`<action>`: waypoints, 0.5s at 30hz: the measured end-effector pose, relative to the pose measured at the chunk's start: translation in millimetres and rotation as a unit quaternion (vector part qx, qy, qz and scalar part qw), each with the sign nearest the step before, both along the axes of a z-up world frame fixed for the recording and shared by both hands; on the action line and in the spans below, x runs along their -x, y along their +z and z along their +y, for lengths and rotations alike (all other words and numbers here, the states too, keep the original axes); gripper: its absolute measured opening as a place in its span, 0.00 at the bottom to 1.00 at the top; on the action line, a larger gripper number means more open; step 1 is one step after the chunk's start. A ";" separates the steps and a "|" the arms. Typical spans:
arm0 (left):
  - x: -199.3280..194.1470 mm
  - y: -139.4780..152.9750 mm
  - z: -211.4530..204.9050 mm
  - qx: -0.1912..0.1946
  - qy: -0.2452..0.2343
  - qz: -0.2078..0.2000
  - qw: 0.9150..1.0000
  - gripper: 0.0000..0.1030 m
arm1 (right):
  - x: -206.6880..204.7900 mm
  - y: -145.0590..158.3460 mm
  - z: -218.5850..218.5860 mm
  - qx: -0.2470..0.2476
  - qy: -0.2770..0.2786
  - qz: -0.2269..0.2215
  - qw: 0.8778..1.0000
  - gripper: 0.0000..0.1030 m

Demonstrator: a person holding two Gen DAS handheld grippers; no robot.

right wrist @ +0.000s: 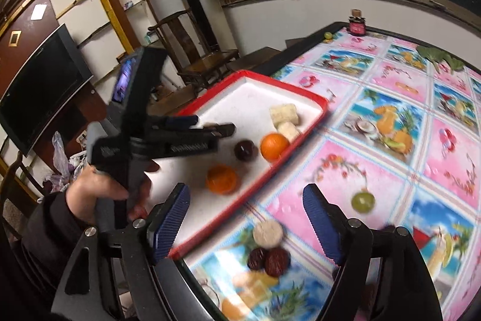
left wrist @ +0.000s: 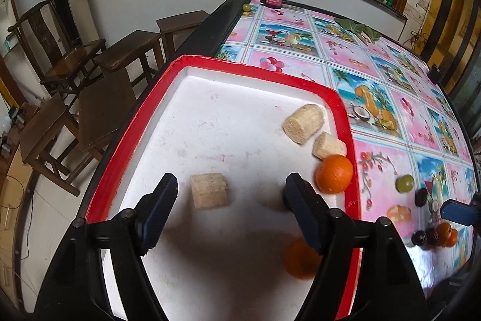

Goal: Organize fruits
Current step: 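Open the left gripper to drop the block while the right gripper releases the tangerine, then move both grippers back from the tray to the fruit pile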

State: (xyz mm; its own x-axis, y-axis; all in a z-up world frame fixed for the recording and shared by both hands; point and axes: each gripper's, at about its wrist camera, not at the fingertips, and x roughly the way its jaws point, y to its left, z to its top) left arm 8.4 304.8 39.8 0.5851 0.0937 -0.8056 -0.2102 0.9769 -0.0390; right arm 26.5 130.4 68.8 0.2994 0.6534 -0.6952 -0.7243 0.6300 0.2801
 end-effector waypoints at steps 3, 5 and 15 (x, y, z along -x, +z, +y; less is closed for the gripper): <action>11.3 4.6 -4.1 -0.001 -0.005 -0.005 1.000 0.72 | 8.0 -5.0 -23.5 0.000 -0.019 0.005 1.000 0.78; 17.9 6.1 -6.3 0.003 -0.008 -0.007 1.000 0.72 | 11.8 -8.3 -39.0 0.002 -0.035 0.003 0.999 0.79; 39.9 13.1 -26.2 0.027 -0.029 -0.019 0.999 0.72 | 25.4 -24.6 -121.2 0.009 -0.119 0.023 0.993 0.79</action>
State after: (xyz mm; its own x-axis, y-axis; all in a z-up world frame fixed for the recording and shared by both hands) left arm -31.4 278.7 52.9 0.6184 0.0162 -0.7857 -0.1505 0.9837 -0.0981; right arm 1.1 9.3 44.2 0.4112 0.5559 -0.7224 -0.5418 0.7864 0.2967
